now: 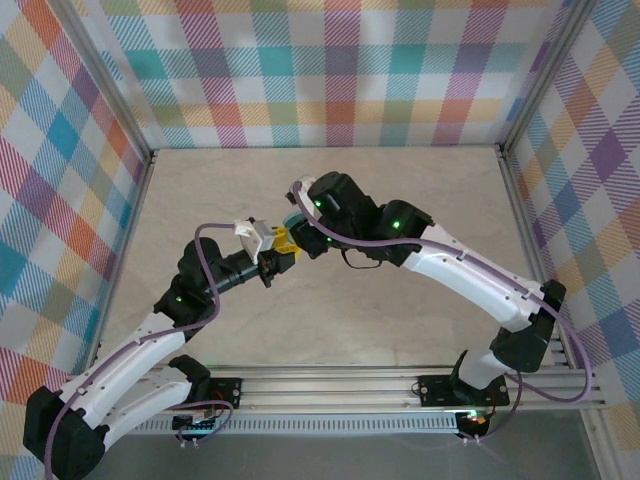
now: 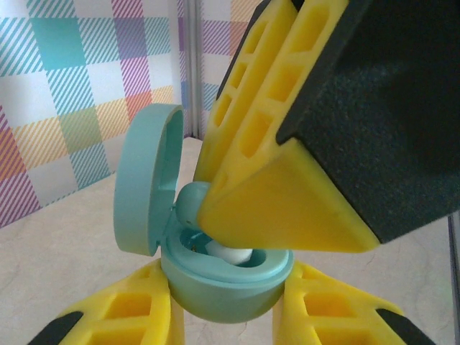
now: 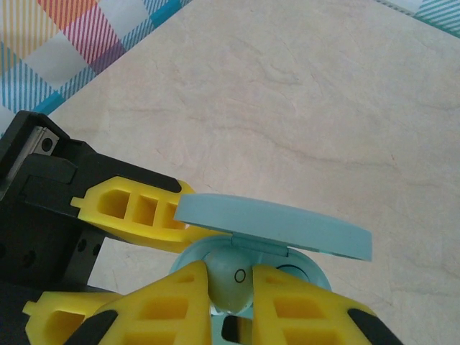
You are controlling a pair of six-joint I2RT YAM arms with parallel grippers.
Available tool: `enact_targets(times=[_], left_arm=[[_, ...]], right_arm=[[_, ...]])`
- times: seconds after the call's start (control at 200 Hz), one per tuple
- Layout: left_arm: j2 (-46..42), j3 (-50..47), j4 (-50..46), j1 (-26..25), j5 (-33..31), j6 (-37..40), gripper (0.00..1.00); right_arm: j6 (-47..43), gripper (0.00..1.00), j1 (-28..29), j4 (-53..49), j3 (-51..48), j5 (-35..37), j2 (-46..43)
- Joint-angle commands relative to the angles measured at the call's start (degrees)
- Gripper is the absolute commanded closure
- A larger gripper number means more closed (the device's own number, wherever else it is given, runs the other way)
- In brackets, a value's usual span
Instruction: Insert the wireless bluetooth earbuds into the charging case
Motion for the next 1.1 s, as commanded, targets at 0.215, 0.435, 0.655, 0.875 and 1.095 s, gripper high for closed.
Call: enact_targets(times=[0.215, 0.435, 0.655, 0.875, 1.095], left_arm=[[-0.50, 2.12, 1.18, -0.36, 0.18, 0.93, 0.92], [0.41, 2.30, 1.33, -0.36, 0.27, 1.02, 0.92], [0.76, 2.30, 1.23, -0.40, 0.45, 1.17, 0.92], [0.61, 1.91, 0.94, -0.45, 0.89, 1.08, 0.92], [-0.27, 2.21, 0.42, -0.45, 2.72, 0.09, 0.92]], right_arm=[[0.15, 0.74, 0.79, -4.33, 2.72, -2.28, 1.49], [2.23, 0.59, 0.76, -4.22, 3.99, -4.04, 0.19], [3.05, 0.54, 0.78, -4.62, 5.11, -3.63, -1.48], [3.20, 0.55, 0.08, -3.66, 10.87, -4.65, -2.39], [1.77, 0.52, -6.85, -8.44, 20.53, -10.90, 3.14]])
